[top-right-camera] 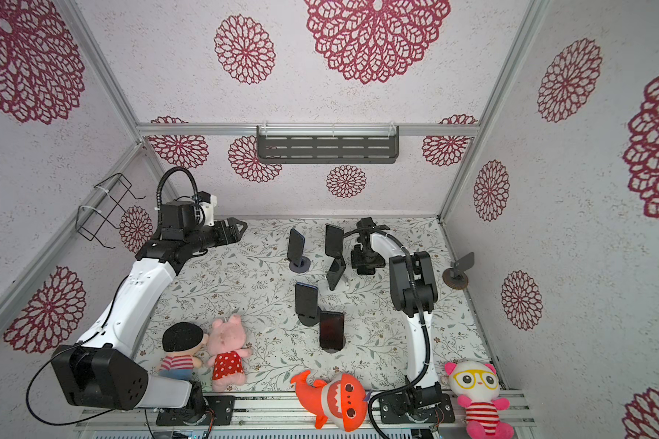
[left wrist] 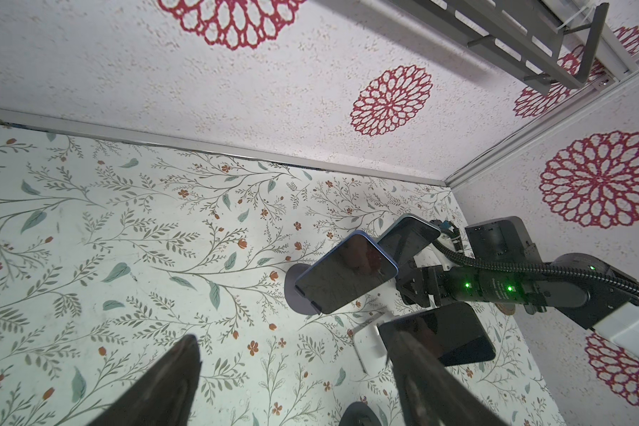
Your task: Remove the phone from the phone stand
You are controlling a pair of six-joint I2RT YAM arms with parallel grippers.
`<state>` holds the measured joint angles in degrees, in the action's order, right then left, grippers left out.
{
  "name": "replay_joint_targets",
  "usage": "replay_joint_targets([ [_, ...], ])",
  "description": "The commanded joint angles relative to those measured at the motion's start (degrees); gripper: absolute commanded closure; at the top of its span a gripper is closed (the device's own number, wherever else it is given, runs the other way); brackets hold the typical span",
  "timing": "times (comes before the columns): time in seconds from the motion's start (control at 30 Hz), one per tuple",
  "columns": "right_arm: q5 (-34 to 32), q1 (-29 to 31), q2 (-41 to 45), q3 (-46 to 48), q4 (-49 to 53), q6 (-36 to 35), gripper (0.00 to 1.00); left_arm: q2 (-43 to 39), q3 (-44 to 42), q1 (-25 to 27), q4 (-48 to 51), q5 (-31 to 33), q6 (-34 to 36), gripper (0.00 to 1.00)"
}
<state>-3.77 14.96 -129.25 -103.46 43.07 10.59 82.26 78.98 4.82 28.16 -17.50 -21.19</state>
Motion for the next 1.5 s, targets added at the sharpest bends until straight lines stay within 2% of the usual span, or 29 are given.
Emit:
replay_joint_targets([
  [0.0,0.0,-0.2,4.9,0.5,0.6,-0.8,0.18,0.5,-0.4,-0.4,-1.5,-0.6,1.2,0.15],
  [0.33,0.5,-0.5,14.6,1.3,3.4,-2.0,0.14,1.5,-0.9,-0.4,-2.1,-1.5,2.4,0.11],
  [0.57,2.3,-1.5,24.8,8.3,3.7,-2.5,0.14,2.0,-3.3,0.0,-6.6,-6.9,4.8,0.05],
  [0.67,5.6,-2.0,30.0,12.4,3.2,-3.1,0.14,2.4,-4.4,1.1,-7.8,-9.6,9.3,0.01],
  [0.77,10.4,-2.6,35.3,16.9,3.2,-2.5,0.14,3.9,-4.2,1.6,-8.0,-16.3,17.9,0.03],
  [0.83,13.8,-2.7,38.7,20.4,1.8,-2.1,0.14,5.6,-4.2,1.6,-9.7,-19.3,20.2,0.03],
  [0.93,17.5,-2.7,43.5,25.1,0.4,-1.6,0.14,9.3,-0.7,1.8,-6.1,-22.3,23.4,0.03],
  [1.1,20.2,-2.7,50.1,30.3,0.6,-1.7,0.14,15.5,5.1,4.3,-4.3,-23.0,27.4,0.03],
  [1.23,20.5,-2.7,54.4,33.2,0.3,-1.3,0.14,20.1,8.8,7.9,-3.2,-20.3,32.8,0.03],
  [1.47,19.4,-2.7,59.1,34.9,0.8,-1.3,0.14,29.2,17.7,10.0,-1.2,-22.4,34.4,0.03],
])
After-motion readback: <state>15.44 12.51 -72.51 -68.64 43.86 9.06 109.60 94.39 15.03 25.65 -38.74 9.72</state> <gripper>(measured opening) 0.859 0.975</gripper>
